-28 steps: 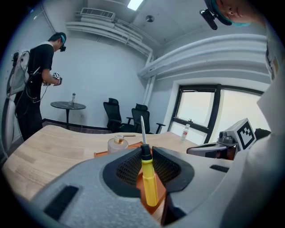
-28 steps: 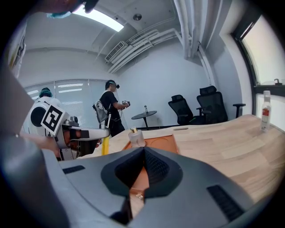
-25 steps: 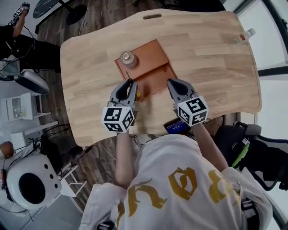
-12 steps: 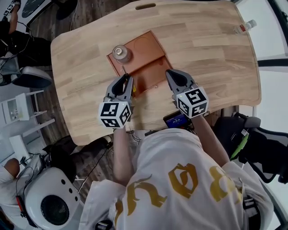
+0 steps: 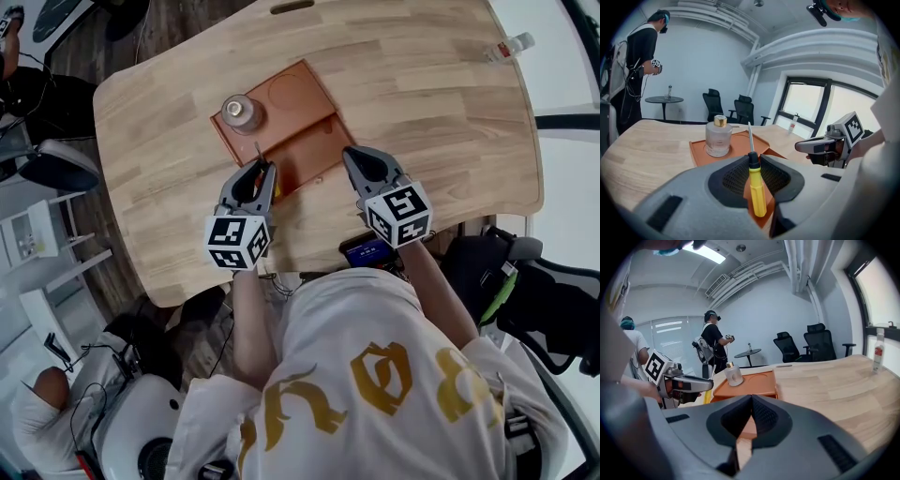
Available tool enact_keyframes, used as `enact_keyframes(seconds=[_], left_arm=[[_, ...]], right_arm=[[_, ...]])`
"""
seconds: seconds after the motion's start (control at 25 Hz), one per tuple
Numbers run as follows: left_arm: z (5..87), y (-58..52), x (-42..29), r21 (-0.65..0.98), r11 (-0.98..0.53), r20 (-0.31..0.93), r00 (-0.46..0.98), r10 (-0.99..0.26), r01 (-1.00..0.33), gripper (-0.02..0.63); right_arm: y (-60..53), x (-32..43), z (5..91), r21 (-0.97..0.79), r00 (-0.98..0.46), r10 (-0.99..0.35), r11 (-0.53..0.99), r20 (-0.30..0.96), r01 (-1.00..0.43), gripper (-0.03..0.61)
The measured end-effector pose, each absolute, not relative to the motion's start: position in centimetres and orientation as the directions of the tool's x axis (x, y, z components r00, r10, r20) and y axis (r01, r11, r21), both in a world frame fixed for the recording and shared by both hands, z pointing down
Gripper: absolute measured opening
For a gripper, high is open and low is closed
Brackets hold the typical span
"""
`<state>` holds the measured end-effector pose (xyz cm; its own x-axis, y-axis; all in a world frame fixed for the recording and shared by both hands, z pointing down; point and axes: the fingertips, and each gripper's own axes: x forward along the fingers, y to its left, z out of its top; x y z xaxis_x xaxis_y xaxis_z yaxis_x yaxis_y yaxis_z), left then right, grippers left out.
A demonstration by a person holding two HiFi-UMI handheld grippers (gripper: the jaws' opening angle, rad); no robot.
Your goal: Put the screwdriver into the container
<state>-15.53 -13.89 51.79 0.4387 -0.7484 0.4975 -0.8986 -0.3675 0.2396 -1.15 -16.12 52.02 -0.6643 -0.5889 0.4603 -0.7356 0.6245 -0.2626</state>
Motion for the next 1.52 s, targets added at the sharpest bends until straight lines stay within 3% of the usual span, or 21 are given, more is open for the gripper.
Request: enact_keyframes(seconds=[0.84, 1.52], left_arm=[[56.6, -13.5, -15.3, 0.282, -0.384, 0.591, 0.475, -0.652, -0.879, 0.075], [57.8, -13.0, -15.0, 0.213, -0.438, 0.662, 0.459, -0.593, -0.873, 0.075]], right_arm=[[-15.4, -1.7, 53.6, -0.293, -0.672, -0.546, 0.623, 0.500, -0.725, 0.009], [-15.8, -1.6, 53.7, -0.300, -0.666, -0.548, 0.611, 0.506, -0.732, 0.009]])
